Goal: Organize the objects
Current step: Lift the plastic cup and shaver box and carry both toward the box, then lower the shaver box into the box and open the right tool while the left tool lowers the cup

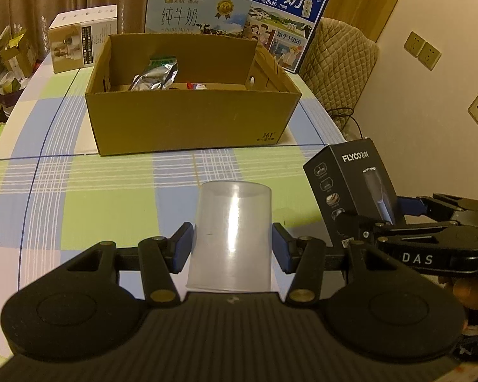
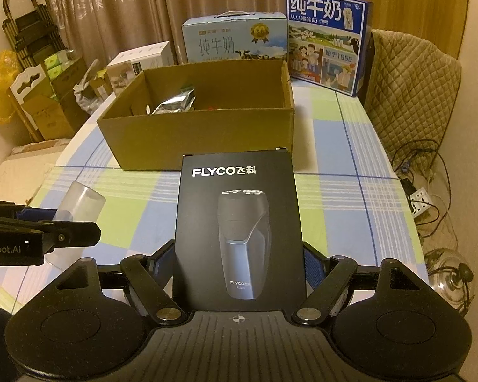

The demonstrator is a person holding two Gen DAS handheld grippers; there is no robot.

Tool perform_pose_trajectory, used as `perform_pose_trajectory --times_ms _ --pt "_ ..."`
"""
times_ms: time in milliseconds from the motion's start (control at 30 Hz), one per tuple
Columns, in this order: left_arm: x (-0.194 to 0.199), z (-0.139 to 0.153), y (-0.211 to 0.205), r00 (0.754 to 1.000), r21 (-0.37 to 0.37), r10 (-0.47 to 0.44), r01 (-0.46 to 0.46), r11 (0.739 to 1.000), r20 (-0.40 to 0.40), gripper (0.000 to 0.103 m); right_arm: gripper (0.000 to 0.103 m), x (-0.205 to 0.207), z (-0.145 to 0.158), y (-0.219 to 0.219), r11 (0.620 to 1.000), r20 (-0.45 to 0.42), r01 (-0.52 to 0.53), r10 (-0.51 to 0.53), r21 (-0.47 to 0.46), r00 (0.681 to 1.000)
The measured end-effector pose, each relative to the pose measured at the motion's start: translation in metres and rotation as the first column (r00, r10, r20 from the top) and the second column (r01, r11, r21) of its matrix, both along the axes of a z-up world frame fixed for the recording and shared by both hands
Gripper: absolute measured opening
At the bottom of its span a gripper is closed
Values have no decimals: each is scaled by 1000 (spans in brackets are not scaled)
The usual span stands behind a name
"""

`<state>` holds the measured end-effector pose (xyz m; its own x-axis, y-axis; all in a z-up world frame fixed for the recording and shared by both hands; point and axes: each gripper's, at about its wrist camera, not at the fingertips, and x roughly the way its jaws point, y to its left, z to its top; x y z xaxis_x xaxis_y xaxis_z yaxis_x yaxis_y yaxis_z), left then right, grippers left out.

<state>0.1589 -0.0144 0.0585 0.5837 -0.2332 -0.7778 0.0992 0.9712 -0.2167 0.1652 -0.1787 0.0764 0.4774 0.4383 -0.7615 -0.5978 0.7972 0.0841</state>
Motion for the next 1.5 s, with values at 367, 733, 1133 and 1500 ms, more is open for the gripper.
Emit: perform_pose_trajectory --times_ms 367,733,1133,1500 --pt "30 10 10 1000 -6 4 -4 1000 19 47 76 30 13 9 1000 30 -8 9 -11 1000" --pt "81 27 24 999 16 10 -11 1000 34 47 76 76 40 31 1000 59 -23 23 3 998" --pt "153 42 37 998 54 9 -12 998 58 48 76 142 59 77 998 58 -60 60 -1 997" --pt "219 26 49 998 85 23 -27 996 55 48 76 204 53 114 999 36 -52 52 2 998"
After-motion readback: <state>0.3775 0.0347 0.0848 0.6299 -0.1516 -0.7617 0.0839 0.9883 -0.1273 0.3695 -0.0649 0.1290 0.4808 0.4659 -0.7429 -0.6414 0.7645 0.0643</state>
